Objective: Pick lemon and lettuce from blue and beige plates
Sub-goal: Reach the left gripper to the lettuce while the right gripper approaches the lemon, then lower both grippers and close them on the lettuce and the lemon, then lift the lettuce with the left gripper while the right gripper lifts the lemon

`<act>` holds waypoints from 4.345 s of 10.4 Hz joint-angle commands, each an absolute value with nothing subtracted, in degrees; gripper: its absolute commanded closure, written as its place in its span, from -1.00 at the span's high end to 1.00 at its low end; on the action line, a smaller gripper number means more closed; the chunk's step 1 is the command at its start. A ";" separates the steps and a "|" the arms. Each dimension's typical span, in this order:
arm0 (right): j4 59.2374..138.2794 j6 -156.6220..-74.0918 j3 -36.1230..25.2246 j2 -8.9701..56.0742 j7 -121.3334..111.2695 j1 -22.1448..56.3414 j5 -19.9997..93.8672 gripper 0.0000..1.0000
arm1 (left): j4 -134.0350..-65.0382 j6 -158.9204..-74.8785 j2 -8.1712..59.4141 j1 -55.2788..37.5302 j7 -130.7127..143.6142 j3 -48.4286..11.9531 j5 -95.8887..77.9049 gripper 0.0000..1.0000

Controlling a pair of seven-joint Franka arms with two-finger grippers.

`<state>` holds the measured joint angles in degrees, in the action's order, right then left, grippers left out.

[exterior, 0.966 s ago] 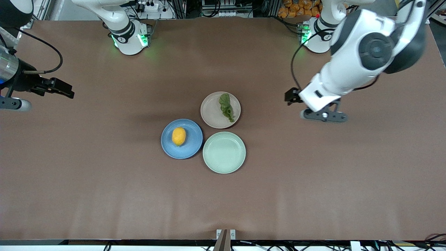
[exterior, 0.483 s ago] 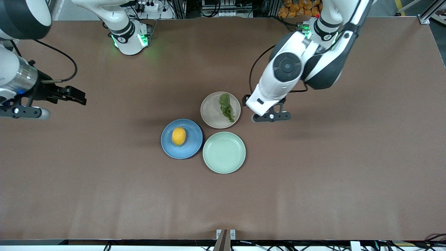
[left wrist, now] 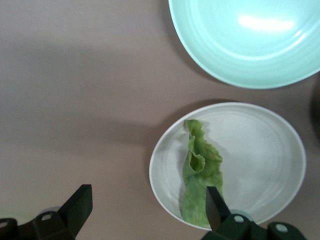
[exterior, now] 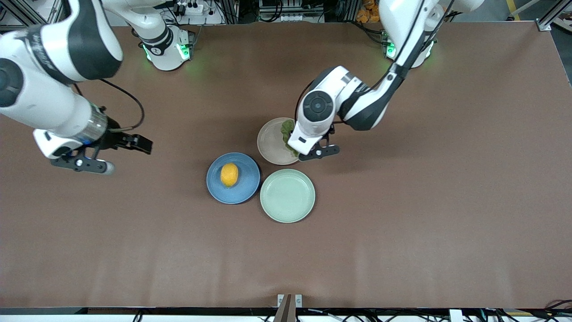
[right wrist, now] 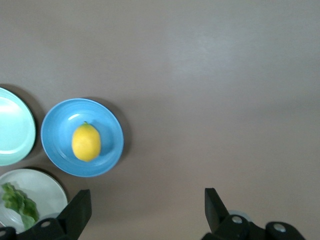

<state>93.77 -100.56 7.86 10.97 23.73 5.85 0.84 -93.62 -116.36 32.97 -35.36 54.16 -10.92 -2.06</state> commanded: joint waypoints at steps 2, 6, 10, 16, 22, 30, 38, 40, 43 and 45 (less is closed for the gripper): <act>99.21 -112.02 12.12 14.41 31.08 6.24 1.05 1.00 | -92.37 -120.39 37.78 -39.02 56.95 -10.55 0.88 1.00; 101.25 -123.29 15.03 20.82 39.27 7.91 -0.61 1.00 | -92.37 -125.50 41.12 -41.04 57.74 -10.46 0.97 1.00; 106.43 -133.31 16.52 24.43 42.62 8.87 -5.71 1.00 | -92.29 -126.74 42.97 -42.53 57.83 -10.20 0.97 1.00; 106.44 -135.97 18.02 29.62 53.61 11.33 -14.41 1.00 | -92.29 -127.18 43.86 -42.98 57.83 -10.02 3.25 -0.99; 106.43 -139.65 18.11 33.57 58.70 11.95 -19.42 1.00 | -91.41 -127.18 43.51 -43.07 59.50 -9.93 3.16 -1.00; 106.35 -141.86 18.11 37.53 65.83 12.48 -27.33 0.95 | -90.71 -126.92 41.58 -43.33 60.47 -9.93 3.16 -1.00; 105.82 -140.98 18.54 37.27 66.01 12.31 -27.07 -0.88 | -90.18 -126.21 34.63 -31.75 57.66 -8.61 6.23 -1.00; 105.73 -138.53 18.72 35.00 65.57 11.69 -26.46 -0.88 | -90.18 -124.46 34.63 -28.67 52.94 -8.61 6.33 -1.00; 106.17 -135.28 18.99 30.78 59.12 9.68 -21.48 -0.88 | -90.18 -121.75 33.85 -23.74 45.72 -8.53 6.94 -1.00; 106.17 -127.56 18.64 26.22 47.52 8.27 -15.23 -0.87 | -90.18 -120.67 34.19 -18.31 38.71 -8.61 9.83 -1.00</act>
